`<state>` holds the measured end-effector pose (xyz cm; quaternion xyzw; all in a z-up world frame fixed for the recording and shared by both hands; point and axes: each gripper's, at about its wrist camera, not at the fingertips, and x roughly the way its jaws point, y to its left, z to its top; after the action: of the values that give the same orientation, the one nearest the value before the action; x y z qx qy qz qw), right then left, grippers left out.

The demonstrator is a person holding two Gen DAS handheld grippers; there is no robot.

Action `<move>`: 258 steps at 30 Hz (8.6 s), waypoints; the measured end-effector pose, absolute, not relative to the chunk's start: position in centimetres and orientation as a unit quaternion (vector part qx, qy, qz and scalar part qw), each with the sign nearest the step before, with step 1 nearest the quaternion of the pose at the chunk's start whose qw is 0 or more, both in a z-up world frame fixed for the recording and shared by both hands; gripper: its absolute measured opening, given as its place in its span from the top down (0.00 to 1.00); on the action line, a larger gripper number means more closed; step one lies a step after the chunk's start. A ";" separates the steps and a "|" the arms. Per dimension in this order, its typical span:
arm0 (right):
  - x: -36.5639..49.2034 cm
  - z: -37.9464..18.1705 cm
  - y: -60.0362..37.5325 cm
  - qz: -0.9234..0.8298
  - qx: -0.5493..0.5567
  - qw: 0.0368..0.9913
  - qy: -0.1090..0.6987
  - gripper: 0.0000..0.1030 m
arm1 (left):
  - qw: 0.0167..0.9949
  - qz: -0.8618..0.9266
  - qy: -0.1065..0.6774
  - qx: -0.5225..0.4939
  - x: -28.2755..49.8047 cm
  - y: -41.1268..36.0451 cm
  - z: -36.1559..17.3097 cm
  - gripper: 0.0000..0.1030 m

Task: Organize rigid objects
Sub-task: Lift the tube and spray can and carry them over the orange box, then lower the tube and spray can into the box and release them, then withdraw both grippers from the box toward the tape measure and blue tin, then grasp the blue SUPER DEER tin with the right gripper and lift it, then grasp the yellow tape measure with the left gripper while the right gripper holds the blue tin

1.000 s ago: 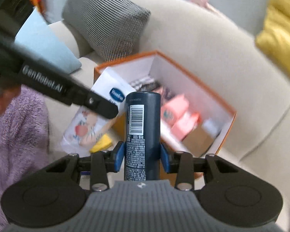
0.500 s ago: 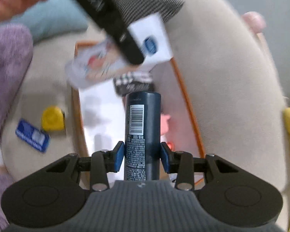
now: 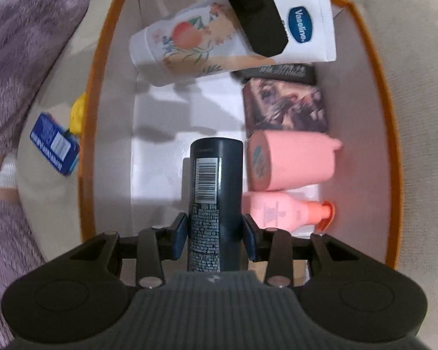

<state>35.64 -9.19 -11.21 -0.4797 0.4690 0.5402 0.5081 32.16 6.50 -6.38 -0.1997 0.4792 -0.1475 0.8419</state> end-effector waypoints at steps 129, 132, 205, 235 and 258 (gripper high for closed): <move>33.8 -5.5 -14.7 0.463 -0.435 0.641 0.432 0.60 | 0.730 -0.162 0.630 -0.211 33.0 -3.1 -9.3 0.46; 33.2 -3.6 -15.0 0.454 -0.412 0.667 0.423 0.60 | 0.760 -0.175 0.593 -0.201 31.7 -1.4 -6.2 0.46; 18.7 -15.4 -11.5 0.192 0.129 0.737 0.635 0.69 | 0.788 -0.097 0.601 -0.094 15.5 5.8 -14.8 0.64; 19.0 -12.5 -10.4 0.229 0.112 0.774 0.579 0.87 | 0.799 -0.089 0.585 -0.109 15.0 7.5 -13.6 0.70; 23.3 -13.3 -12.0 0.224 0.101 0.768 0.592 0.87 | 0.817 -0.157 0.534 0.152 20.0 3.5 -13.8 0.32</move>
<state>23.32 -11.98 -13.30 0.1013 0.5918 0.2239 0.7677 20.04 3.48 -13.84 0.1516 0.5336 -0.1566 0.8172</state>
